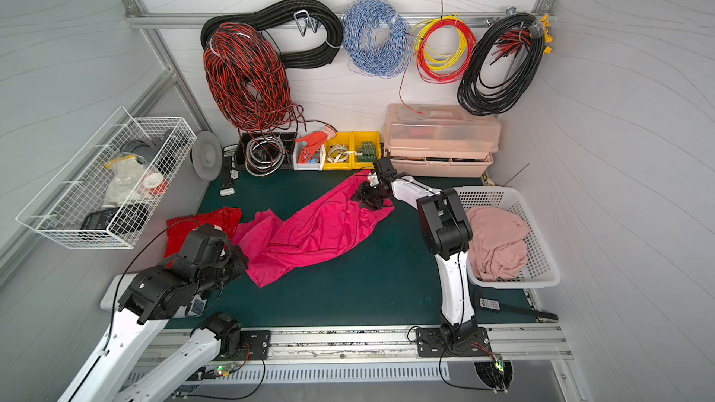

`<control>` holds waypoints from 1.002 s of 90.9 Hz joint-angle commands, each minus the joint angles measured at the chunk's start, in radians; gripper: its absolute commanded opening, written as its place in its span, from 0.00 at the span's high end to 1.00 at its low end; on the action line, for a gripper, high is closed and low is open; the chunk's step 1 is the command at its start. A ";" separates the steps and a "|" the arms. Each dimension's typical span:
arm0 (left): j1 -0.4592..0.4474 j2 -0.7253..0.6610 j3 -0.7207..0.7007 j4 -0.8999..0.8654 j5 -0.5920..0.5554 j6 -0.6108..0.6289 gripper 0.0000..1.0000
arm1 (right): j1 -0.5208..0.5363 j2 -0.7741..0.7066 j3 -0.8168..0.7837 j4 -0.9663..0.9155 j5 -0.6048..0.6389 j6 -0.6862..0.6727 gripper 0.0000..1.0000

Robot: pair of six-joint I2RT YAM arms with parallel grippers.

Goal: Fold and stack t-shirts
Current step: Flatten out the T-shirt at the center of the board.

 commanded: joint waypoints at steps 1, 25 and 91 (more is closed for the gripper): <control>0.002 -0.008 0.030 -0.035 -0.014 -0.007 1.00 | 0.009 0.037 0.057 -0.048 0.017 0.002 0.50; 0.002 -0.066 0.003 -0.036 -0.018 -0.032 1.00 | 0.045 0.109 0.125 -0.124 0.045 -0.026 0.50; 0.002 -0.117 0.002 -0.056 -0.025 -0.029 1.00 | 0.048 0.139 0.168 -0.222 0.130 -0.098 1.00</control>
